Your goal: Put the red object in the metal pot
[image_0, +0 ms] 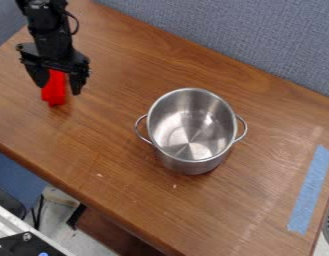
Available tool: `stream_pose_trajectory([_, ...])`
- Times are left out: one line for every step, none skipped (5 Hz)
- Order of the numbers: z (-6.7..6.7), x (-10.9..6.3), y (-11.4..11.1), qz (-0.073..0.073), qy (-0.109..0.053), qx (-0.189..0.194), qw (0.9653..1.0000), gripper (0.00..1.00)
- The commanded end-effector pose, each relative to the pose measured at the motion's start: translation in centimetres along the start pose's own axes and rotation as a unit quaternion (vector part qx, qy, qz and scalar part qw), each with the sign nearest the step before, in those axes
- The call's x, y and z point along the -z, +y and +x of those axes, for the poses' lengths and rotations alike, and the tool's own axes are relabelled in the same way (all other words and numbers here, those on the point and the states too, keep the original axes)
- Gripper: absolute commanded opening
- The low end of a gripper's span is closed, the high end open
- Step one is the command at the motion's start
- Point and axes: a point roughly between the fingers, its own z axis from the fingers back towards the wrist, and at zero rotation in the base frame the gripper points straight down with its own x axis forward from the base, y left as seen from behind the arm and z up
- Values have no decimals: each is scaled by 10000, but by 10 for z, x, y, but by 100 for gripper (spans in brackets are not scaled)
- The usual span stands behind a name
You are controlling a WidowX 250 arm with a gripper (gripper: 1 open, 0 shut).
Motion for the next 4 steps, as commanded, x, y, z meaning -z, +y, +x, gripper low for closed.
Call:
stream_pose_trajectory([7, -2, 0, 75, -172, -392, 9991, 0])
stream_pose_trajectory([7, 4, -9, 52, -182, -704, 9973, 0])
stream_pose_trajectory([4, -15, -21, -52, -351, -999, 9944, 0])
stream_pose_trajectory([-25, -31, -26, -28, -478, -1594, 9861, 0])
